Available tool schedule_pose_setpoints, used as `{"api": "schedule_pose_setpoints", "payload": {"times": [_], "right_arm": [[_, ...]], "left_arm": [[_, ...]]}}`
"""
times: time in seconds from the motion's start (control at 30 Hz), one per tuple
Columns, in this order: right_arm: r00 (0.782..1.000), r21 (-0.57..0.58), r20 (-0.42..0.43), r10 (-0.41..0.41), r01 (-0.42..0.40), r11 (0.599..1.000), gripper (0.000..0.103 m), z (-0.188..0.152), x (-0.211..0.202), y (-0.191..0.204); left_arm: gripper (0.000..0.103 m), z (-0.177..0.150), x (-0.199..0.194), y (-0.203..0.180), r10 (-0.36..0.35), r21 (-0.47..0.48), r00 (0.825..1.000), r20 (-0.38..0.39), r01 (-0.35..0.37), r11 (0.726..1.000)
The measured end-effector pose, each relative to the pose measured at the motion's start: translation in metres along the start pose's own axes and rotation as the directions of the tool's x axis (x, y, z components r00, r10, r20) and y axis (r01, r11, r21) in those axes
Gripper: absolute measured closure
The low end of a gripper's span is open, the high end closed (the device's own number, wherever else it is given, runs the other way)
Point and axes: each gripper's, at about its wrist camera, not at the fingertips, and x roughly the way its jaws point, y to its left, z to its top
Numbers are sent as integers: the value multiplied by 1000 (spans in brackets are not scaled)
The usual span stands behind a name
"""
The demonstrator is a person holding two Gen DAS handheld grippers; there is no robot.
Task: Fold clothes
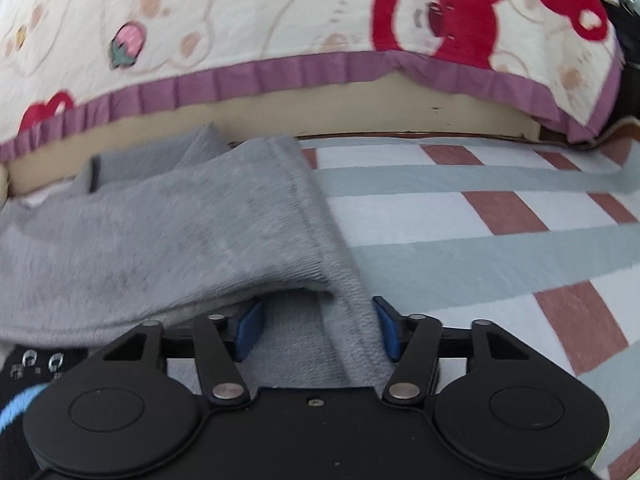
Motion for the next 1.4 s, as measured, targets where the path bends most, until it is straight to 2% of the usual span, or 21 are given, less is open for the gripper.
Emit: {"api": "schedule_pose_setpoints", "payload": {"times": [0.1,0.13,0.2,0.27,0.4,0.47,0.57,0.6,0.63,0.73,0.83,0.87,0.93,1.0,1.03,1.07,1.13,1.17,1.2,1.3,1.4], "right_arm": [[1000,-49,-13,-26,25,998,39,0,-19,9],[999,-35,25,-24,25,999,40,1,-33,9],[994,-9,109,13,-12,1000,40,4,-59,8],[991,-45,125,45,-40,998,40,18,-64,9],[992,-107,77,101,-93,990,41,63,-20,9],[992,-106,-19,121,-123,987,41,86,22,10],[984,-160,-150,96,-120,980,43,109,77,14],[980,-174,-172,101,-131,976,57,113,87,14],[974,-188,-184,132,-167,968,88,115,91,14],[984,-192,-117,136,-157,969,92,118,82,6],[999,-106,-20,44,-46,993,95,110,74,-18],[1000,-82,-18,3,-5,997,96,106,75,-26],[995,-46,-83,-50,46,998,93,97,82,-38],[992,-32,-123,-6,2,999,90,93,74,-44],[992,-32,-118,37,-41,999,86,93,60,-45],[991,-22,-112,77,-80,997,72,92,42,-46],[982,1,-106,155,-156,988,57,89,8,-49],[974,21,-120,192,-191,981,57,84,-7,-50],[964,42,-132,229,-225,973,57,78,-21,-51],[944,37,-166,286,-284,958,57,49,-61,-53],[926,43,-210,315,-313,949,57,15,-92,-57]], "left_arm": [[53,-3,-3,0,5,7,1000,16,-5,1000],[54,-3,-5,1,3,14,1000,17,-3,1000],[66,-1,-5,1,-6,44,1000,6,6,999],[75,0,-3,2,-20,68,1000,-5,20,997],[80,0,-2,-1,-41,70,999,12,40,997],[81,-2,-4,-5,-54,98,998,32,50,994],[93,1,-10,-13,-59,123,998,31,55,991],[94,3,-15,-19,-68,159,997,42,61,985],[95,5,-22,-28,-86,220,994,66,69,973],[95,7,-35,-43,-146,318,983,110,104,942],[95,5,-41,-49,-209,335,969,130,156,929],[94,3,-37,-51,-190,328,974,123,141,934],[91,-3,-19,-54,-52,296,996,74,28,955],[90,-6,-9,-53,78,316,997,13,-78,946],[88,-6,-11,-49,99,339,995,14,-98,936],[86,-5,-14,-46,120,362,993,16,-118,925],[71,-4,-22,-38,155,387,988,17,-149,910],[62,-1,-28,-31,162,371,987,11,-155,916],[60,1,-34,-25,170,354,986,6,-161,921],[57,5,-50,-7,188,317,982,-21,-172,933],[57,-5,-63,5,204,367,972,-113,-150,918]]}}
